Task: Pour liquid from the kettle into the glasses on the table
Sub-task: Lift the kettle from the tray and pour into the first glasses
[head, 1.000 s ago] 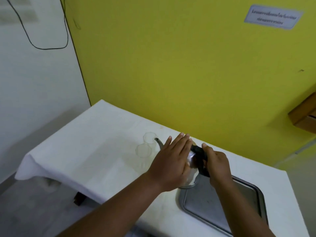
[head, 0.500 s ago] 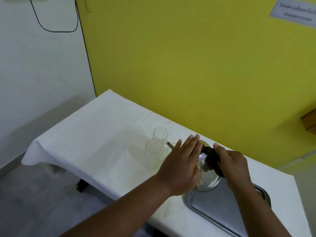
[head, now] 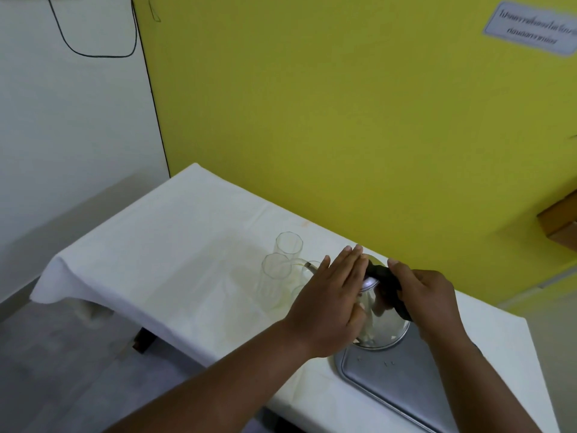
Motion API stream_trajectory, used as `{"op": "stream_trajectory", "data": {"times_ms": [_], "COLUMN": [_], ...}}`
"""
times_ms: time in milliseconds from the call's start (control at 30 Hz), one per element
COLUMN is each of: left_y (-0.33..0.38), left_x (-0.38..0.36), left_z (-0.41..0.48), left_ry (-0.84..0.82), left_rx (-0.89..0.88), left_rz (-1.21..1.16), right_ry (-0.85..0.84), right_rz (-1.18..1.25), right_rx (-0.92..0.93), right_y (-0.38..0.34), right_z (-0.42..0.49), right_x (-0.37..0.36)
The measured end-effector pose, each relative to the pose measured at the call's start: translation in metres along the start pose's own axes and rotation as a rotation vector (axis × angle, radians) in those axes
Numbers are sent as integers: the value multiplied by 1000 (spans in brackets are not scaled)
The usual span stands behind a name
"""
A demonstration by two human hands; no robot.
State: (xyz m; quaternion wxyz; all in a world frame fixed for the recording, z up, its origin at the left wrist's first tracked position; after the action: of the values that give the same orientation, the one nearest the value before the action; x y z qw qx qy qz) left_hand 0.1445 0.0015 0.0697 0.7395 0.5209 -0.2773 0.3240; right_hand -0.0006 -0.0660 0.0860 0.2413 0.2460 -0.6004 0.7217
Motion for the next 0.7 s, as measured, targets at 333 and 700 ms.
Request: {"op": "stream_trajectory", "data": {"times_ms": [333,700], "left_y": [4,10], "left_x": [3,6], "left_z": [-1,-1], "left_ry": [15,18], "left_rx": [-8,-13], "left_rz": [-4,-26], "right_ry": [-34,-17], "right_rz": [-48,-106], "right_rx": [34,66], "right_y": [-12,-23], "right_z": [-2,-2], "right_x": [5,14]}}
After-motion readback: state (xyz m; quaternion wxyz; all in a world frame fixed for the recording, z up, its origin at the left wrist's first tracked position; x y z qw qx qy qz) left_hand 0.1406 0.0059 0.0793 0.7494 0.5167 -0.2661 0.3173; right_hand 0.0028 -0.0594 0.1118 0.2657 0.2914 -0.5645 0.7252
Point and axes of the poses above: each hand's wrist, its own z-axis towards the middle knuckle, its own x-axis out of the back of the hand, y = z × x, the point moved 10 cm from there along z, towards the middle knuckle, and after that the axes turned 11 degrees about x, right-handed, at the moved point
